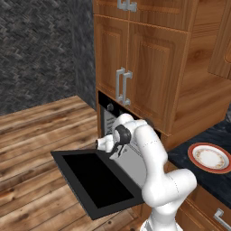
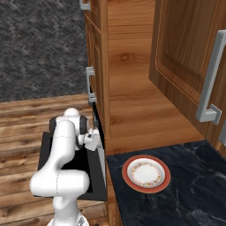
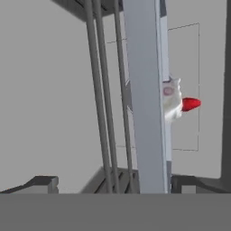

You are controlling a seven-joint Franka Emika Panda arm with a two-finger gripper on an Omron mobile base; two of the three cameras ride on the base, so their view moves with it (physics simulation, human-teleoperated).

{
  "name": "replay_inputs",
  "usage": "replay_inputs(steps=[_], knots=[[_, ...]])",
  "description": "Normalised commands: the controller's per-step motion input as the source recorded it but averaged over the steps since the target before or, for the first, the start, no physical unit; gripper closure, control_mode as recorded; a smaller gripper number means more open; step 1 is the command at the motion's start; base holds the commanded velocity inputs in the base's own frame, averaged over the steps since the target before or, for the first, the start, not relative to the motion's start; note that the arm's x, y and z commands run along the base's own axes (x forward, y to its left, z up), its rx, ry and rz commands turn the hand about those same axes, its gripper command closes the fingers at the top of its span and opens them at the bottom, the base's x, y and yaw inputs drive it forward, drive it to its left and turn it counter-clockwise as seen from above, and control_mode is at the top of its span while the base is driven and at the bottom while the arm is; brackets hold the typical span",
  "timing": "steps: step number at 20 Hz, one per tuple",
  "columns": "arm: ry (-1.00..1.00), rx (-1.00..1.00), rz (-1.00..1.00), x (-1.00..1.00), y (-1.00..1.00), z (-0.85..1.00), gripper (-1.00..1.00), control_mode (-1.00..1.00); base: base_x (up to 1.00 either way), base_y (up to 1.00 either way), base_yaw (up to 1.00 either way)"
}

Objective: Take the baked cake out of the oven and place it on the plate for cooling. Then close the oven door.

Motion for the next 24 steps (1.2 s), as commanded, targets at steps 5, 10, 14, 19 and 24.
replay_inputs(steps=[5, 10, 14, 19, 24], knots=[[0.0, 0.0, 0.0, 0.28, -0.09, -0.28, -1.0, -1.0, 0.0, 0.0, 0.0], [0.0, 0.0, 0.0, 0.26, -0.1, -0.3, -1.0, -1.0, 0.0, 0.0, 0.0], [0.0, 0.0, 0.0, 0.26, -0.08, -0.3, -1.0, -1.0, 0.0, 0.0, 0.0], [0.0, 0.0, 0.0, 0.3, -0.17, -0.27, -1.0, -1.0, 0.0, 0.0, 0.0], [0.0, 0.0, 0.0, 0.27, -0.23, -0.33, 1.0, -1.0, 0.0, 0.0, 0.0]])
